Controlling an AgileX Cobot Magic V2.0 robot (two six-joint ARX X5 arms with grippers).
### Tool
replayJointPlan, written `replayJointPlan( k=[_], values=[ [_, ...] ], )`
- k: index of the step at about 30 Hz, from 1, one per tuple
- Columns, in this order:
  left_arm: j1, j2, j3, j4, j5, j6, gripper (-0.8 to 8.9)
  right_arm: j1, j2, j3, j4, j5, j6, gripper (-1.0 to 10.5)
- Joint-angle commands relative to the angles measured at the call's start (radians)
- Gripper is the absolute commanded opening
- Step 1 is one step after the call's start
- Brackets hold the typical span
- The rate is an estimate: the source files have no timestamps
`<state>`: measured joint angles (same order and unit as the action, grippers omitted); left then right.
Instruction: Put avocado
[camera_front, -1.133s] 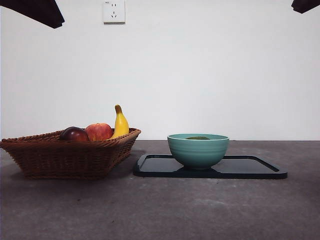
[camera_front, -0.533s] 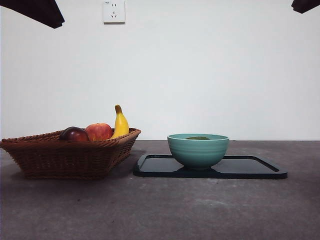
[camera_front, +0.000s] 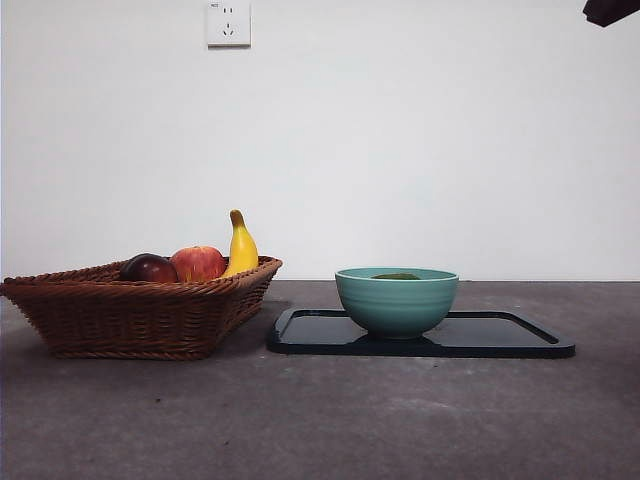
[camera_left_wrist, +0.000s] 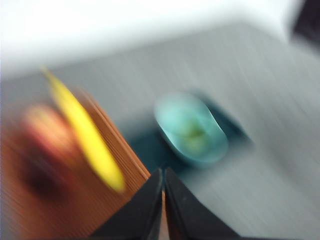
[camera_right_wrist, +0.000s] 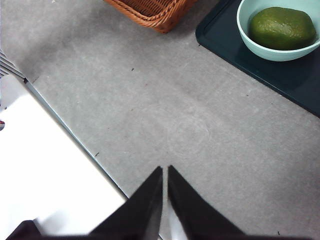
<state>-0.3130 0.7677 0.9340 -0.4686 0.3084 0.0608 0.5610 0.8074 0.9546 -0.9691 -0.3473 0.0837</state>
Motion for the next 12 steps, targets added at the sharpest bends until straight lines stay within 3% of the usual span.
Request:
replayJointPlan(
  k=[1, 5, 12],
  values=[
    [0.095, -0.096, -0.106, 0.217, -0.04, 0.055, 0.08, 0.006, 0.008, 0.014, 0.004, -0.003, 0.008, 0.1],
    [0.225, -0.308, -0.36, 0.419, -0.196, 0.056, 0.08, 0.006, 0.008, 0.014, 0.004, -0.003, 0.008, 0.1],
    [0.299, -0.526, -0.627, 0.454, -0.253, 0.066, 0.08, 0.006, 0.008, 0.014, 0.004, -0.003, 0.008, 0.1]
  ],
)
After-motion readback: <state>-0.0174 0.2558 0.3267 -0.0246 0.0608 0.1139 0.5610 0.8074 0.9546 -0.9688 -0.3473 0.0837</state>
